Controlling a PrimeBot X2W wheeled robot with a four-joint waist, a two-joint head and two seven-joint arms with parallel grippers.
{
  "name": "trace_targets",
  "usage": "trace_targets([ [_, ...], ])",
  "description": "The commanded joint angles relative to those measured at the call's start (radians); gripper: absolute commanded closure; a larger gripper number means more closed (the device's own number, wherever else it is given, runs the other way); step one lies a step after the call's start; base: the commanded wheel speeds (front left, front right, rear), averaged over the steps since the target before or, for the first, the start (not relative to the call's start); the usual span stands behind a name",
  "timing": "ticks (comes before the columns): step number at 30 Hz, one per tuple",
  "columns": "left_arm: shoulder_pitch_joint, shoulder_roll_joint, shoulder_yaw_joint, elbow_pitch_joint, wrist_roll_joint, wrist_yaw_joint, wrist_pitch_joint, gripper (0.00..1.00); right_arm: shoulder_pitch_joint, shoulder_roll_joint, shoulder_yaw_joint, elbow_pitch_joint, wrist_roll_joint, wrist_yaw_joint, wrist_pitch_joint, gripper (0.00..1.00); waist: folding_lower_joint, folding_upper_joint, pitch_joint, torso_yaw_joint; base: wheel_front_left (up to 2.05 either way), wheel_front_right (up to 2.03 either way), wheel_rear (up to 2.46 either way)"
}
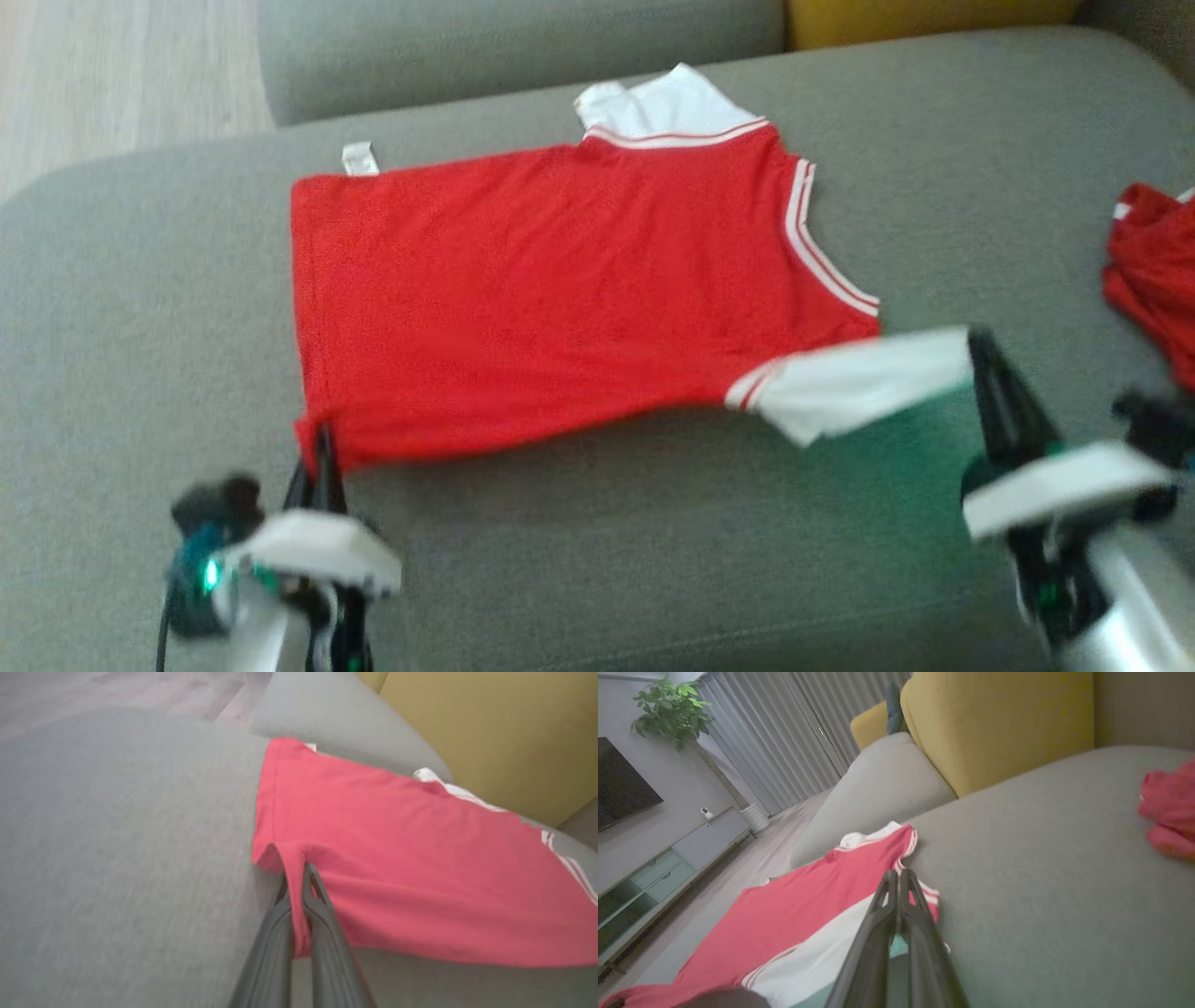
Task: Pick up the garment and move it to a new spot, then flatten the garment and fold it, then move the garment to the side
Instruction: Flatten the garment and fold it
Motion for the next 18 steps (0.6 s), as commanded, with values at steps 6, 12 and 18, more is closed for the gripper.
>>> trace_targets([
  [6,-0.17,0.016,0.002,-0.021,0.02,-0.004,-0.006,1.0,-0.21,0.013,-0.015,0.011,-0.047,0.006,-0.024,1.0,0.0001,0.0,0.087,0.034,0.0,0.0,0.0],
  [12,-0.325,0.016,-0.035,0.071,0.046,0.01,-0.006,1.0,-0.42,0.031,-0.005,0.157,-0.094,0.006,-0.05,1.0,0.0001,0.0,0.191,0.063,0.0,0.0,0.0],
  [18,-0.421,0.016,-0.031,0.124,0.035,0.039,-0.006,1.0,-0.546,0.041,0.016,0.288,-0.143,0.006,-0.084,1.0,0.0001,0.0,0.252,0.072,0.0,0.0,0.0],
])
